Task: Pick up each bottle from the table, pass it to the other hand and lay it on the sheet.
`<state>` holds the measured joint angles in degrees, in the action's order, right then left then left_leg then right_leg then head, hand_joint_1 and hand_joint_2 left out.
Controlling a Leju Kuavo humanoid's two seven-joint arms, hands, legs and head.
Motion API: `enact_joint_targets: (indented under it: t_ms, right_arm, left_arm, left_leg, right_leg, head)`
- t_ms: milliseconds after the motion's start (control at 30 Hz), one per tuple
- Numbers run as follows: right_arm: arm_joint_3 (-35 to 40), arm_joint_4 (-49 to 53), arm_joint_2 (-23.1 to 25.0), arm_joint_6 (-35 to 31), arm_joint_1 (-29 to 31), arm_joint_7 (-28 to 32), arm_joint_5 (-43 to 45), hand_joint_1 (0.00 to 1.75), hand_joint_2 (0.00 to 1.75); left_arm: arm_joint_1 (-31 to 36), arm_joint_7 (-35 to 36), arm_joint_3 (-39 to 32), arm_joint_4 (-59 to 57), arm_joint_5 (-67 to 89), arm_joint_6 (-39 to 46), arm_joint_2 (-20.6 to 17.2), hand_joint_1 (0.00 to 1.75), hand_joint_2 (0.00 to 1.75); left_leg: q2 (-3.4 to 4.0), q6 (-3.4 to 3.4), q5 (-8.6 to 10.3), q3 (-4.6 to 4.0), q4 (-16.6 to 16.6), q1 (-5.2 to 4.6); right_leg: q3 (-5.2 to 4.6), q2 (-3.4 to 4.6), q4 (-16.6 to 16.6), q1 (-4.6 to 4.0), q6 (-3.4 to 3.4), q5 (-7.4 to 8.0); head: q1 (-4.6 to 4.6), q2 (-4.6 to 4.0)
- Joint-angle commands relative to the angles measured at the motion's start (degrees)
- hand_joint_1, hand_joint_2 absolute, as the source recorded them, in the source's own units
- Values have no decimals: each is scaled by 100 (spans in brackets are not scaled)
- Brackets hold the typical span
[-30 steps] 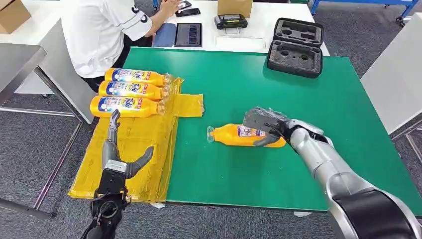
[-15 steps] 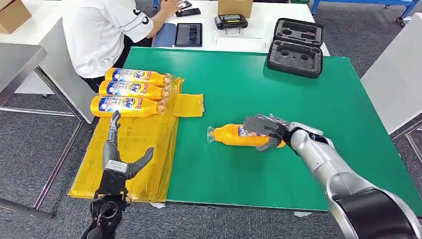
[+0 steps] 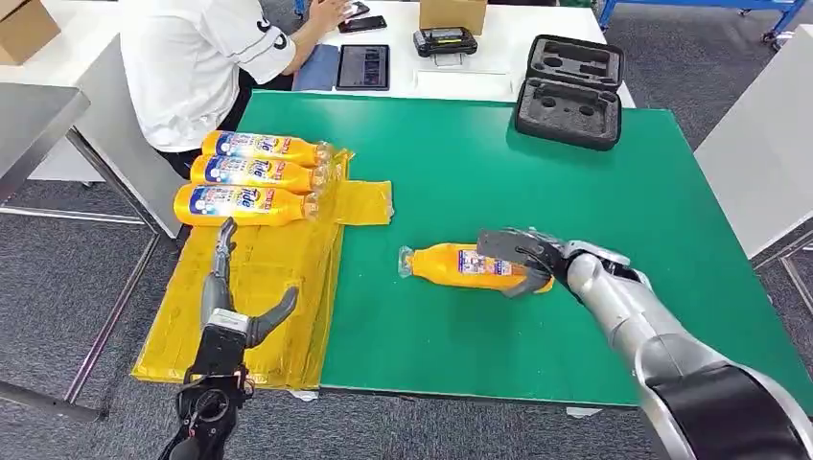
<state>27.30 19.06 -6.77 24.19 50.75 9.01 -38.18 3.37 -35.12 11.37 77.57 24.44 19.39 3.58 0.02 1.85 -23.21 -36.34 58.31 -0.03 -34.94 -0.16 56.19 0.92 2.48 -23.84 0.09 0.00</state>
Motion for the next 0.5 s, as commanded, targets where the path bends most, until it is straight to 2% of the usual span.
enact_joint_targets:
  t_ms: [33,67,133,500]
  right_arm:
    - [200,-347,-103,242,187,91,-20,61,175]
    - [232,-352,-87,256,184,91,-41,150,175]
    - [308,-364,9,273,151,51,-96,164,175]
    - [486,-371,-5,427,-5,153,-118,175,175]
  left_arm:
    - [309,2,34,-551,-125,-54,-2,0,175]
    - [298,-1,36,-556,-135,-53,-4,0,175]
    - [251,-20,34,-549,-162,-31,5,0,175]
    - [322,-43,115,-622,-258,-18,-14,0,175]
  left_leg:
    - [-9,-7,-4,16,-3,2]
    - [-12,-10,-9,28,-4,2]
    - [-3,-11,-11,30,-4,4]
    - [-6,-8,-6,28,-7,6]
  right_leg:
    - [19,-8,-3,-2,-8,-7]
    - [31,-11,-3,-3,-11,-13]
    - [31,-2,-4,-4,-12,-12]
    - [29,-7,-8,-7,-9,-8]
  head:
    - [0,0]
    - [0,0]
    - [0,0]
    - [0,0]
